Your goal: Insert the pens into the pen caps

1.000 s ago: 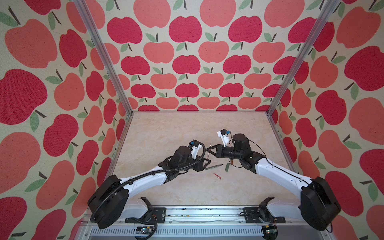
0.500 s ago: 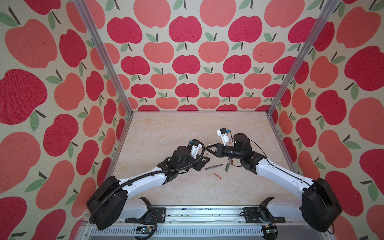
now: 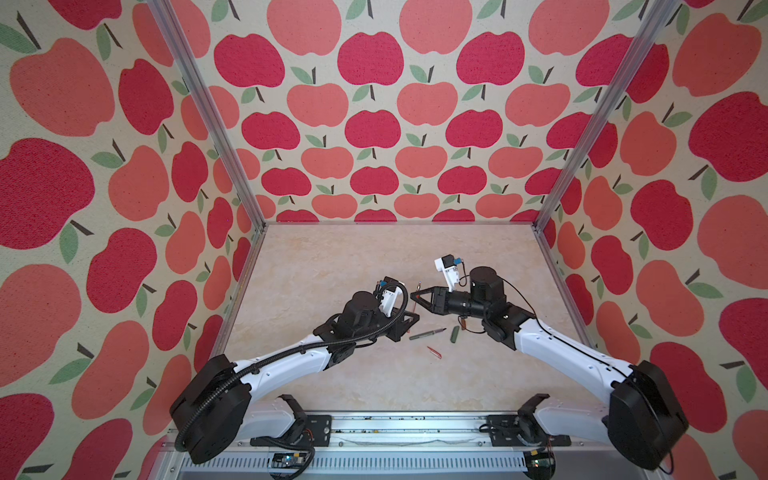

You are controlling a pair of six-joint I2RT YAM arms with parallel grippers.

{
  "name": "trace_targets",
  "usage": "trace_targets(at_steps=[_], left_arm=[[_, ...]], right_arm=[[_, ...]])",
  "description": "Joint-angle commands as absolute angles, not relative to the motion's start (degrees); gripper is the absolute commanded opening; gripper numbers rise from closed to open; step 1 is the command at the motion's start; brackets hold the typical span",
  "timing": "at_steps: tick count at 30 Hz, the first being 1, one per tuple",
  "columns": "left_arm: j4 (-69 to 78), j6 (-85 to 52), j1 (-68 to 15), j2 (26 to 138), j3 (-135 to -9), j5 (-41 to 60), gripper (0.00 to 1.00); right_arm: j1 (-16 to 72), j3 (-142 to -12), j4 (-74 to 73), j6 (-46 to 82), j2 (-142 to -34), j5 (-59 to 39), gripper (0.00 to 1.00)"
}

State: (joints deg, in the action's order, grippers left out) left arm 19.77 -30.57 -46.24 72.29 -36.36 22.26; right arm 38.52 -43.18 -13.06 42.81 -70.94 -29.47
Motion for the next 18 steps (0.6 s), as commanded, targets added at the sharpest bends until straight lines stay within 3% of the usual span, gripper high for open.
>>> trace_targets(at_steps=[1,6,13,18], left_arm=[[17.82,-30.50,-45.99,70.87,-36.87,19.99,0.00],[11.62,-27.15,-45.79,68.85,-37.82,17.49,0.00],[-1.93,-19.50,-45.22,58.25,-40.14,13.56,0.00],[-9.40,-15.50,-45.09,50.13,-41.40,9.95,0.00]], right_arm=[[38.82,-44.74,-10.84,41.12,-69.14,-29.32,0.49],[38.56,-47.65,-4.12,37.66,-64.95,-27.54,0.66],[38.38,-54.00,24.81,23.78,-57.04,-20.86,0.66],[39.02,-56.02,43.54,20.17,-57.83,-16.51,0.63]])
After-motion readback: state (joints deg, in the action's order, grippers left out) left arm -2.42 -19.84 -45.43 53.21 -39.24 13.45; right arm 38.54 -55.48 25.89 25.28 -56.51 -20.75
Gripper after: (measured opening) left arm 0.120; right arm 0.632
